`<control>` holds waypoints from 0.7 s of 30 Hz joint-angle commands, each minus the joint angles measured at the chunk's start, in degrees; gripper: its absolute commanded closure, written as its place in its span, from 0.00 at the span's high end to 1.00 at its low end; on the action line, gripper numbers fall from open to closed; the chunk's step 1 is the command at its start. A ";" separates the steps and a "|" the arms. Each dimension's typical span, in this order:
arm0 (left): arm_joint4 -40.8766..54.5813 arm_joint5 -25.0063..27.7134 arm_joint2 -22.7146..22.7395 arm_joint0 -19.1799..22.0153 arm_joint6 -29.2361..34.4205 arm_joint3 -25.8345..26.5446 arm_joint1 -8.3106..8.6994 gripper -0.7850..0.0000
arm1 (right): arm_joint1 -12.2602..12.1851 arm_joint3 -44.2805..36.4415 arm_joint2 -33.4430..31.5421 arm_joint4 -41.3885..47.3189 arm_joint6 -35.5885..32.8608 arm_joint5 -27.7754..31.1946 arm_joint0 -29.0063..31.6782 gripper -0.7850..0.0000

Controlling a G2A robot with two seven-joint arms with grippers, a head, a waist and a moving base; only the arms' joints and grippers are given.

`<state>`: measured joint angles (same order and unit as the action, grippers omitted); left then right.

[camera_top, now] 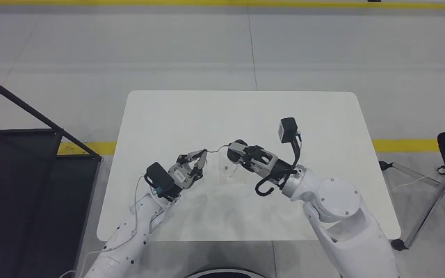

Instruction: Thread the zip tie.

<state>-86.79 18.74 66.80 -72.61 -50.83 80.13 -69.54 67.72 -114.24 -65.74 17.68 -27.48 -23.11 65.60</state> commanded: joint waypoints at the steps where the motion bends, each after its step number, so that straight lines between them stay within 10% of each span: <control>1: -0.11 0.04 -0.04 0.02 0.01 -0.02 -0.02 0.00 | 0.01 -0.07 -0.05 0.05 -0.04 0.01 0.06 0.00; 21: 3.90 1.74 -0.95 0.14 1.39 -0.63 -0.59 0.00 | -0.03 -0.61 -0.27 -1.47 -0.96 0.05 0.60 0.00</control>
<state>-83.35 20.10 65.91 -72.45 -49.54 79.53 -70.09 67.69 -114.78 -66.06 16.41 -28.37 -22.97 66.24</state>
